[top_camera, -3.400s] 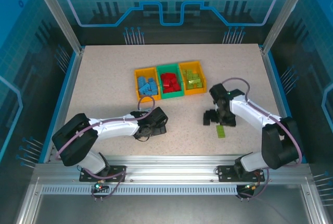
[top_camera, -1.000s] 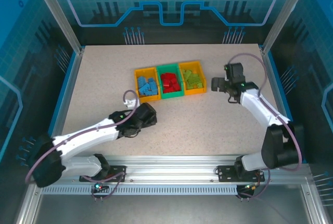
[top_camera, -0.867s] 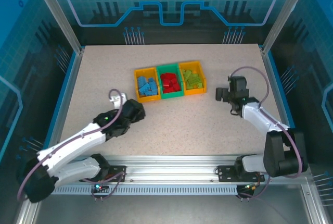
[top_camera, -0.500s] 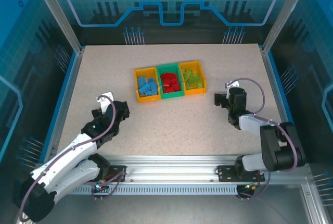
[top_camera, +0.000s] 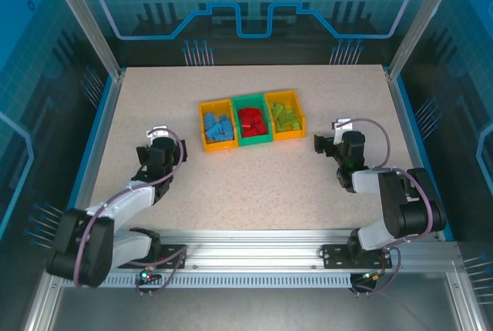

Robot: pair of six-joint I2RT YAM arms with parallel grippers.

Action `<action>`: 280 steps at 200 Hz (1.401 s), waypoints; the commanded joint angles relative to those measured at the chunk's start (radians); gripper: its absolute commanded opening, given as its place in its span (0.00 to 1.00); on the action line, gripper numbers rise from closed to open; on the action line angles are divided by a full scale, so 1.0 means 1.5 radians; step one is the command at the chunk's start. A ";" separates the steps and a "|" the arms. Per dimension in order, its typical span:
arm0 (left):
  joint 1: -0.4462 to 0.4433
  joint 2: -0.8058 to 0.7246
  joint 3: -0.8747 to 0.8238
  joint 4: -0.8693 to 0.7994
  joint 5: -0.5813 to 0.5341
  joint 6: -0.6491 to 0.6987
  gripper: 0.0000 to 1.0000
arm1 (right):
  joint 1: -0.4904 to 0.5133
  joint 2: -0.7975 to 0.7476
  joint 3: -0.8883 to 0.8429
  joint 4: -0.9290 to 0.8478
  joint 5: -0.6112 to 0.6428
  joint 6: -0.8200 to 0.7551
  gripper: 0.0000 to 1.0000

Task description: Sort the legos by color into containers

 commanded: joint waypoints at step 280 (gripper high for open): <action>0.094 0.216 -0.002 0.359 0.245 0.053 0.99 | -0.004 0.003 -0.001 0.033 -0.013 -0.013 1.00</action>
